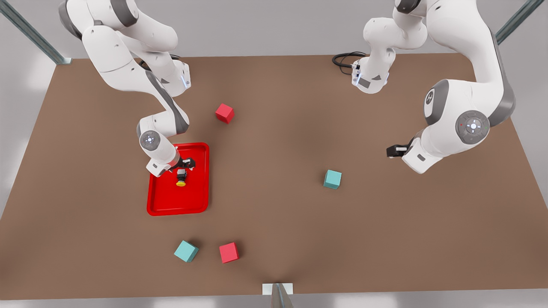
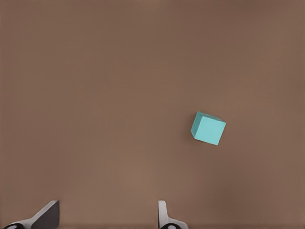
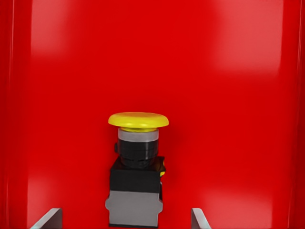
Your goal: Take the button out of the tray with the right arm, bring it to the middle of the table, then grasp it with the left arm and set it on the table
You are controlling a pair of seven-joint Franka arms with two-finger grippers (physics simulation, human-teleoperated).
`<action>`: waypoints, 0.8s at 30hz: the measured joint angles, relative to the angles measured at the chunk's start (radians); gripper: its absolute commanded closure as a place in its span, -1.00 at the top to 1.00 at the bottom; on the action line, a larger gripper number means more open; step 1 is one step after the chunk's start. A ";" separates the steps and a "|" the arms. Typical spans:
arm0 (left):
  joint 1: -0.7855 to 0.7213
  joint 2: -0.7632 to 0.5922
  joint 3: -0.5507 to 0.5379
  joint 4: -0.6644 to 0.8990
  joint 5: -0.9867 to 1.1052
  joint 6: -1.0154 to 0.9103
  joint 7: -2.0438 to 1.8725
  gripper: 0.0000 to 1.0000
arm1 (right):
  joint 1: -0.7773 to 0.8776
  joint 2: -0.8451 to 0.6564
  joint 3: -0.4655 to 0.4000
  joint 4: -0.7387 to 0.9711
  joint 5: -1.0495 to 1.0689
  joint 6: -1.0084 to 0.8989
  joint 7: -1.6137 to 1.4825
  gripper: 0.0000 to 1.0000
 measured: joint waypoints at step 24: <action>-0.027 -0.012 -0.013 0.006 0.000 -0.056 -0.041 1.00 | -0.003 0.055 0.000 0.037 -0.020 0.043 0.006 0.51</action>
